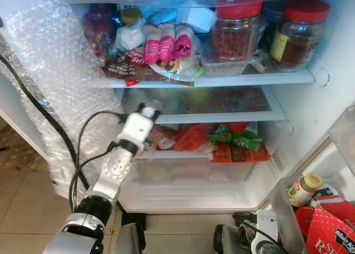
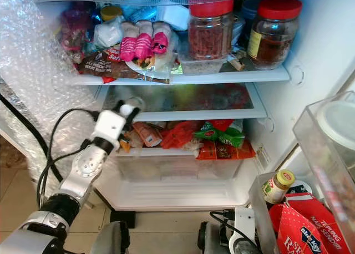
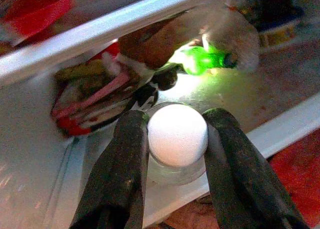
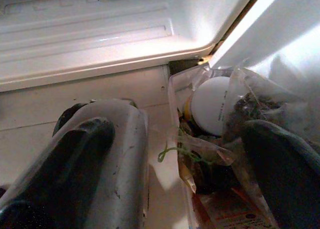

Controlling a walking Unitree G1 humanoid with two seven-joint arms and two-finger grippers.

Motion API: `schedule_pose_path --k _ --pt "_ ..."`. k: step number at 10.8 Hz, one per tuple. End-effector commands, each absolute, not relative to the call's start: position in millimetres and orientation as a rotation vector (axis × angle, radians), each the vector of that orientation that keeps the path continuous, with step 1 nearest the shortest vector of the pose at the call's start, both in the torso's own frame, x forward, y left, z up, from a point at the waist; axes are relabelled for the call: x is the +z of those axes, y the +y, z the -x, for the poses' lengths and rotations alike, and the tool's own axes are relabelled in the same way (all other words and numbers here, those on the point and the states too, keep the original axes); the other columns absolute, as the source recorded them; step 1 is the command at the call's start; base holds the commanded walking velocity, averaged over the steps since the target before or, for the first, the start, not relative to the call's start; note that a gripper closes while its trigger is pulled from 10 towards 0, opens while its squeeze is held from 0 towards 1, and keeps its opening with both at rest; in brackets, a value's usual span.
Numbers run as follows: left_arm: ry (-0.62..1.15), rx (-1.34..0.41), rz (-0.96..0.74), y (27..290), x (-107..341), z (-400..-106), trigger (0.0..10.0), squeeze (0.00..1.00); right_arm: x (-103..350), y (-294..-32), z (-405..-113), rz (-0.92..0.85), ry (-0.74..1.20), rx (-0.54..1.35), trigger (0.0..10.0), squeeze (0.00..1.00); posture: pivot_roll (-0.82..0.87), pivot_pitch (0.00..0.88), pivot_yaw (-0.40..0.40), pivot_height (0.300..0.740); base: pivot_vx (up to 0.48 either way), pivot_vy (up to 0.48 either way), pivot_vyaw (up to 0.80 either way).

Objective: Restocking fridge

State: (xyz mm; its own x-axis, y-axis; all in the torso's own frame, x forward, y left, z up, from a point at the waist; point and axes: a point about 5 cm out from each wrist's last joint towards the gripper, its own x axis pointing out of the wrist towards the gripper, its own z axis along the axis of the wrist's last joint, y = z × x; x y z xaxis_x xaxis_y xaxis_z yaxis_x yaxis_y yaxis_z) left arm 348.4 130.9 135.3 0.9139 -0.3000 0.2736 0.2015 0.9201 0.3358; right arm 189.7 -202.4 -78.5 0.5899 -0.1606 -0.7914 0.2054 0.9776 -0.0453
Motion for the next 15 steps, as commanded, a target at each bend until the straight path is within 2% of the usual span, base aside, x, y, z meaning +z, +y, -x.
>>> schedule_pose_path --k 1,3,6,8,11,15 --pt "-0.218 -0.28 -0.269 135 116 -347 10.0 0.0 -94 -194 -160 -0.085 1.039 -0.208 10.0 0.0 -0.05 0.098 0.023 0.586 0.0 0.0 0.0" --pt "-0.106 -0.363 -0.151 130 99 -342 10.0 0.0 -95 -194 -159 -0.085 1.039 -0.207 10.0 0.0 -0.05 0.096 0.025 0.586 0.0 0.0 0.0" --pt "-0.029 -0.426 -0.091 132 82 -331 10.0 0.0 -95 -194 -160 -0.079 1.042 -0.2 10.0 0.0 -0.04 0.092 0.025 0.586 0.0 0.0 0.0" --pt "-0.018 -0.428 -0.1 133 82 -331 10.0 0.0 -94 -194 -160 -0.078 1.041 -0.197 10.0 0.0 -0.03 0.079 0.028 0.586 0.0 0.0 0.0" --pt "-0.102 -0.423 -0.047 119 101 -338 10.0 0.0 -94 -194 -161 -0.081 1.039 -0.197 10.0 0.0 -0.03 0.076 0.031 0.586 0.0 0.0 0.0" --pt "-0.105 -0.459 -0.094 109 101 -335 10.0 0.0 -94 -193 -161 -0.086 1.041 -0.201 10.0 0.0 -0.03 0.09 0.037 0.586 0.0 0.0 0.0"
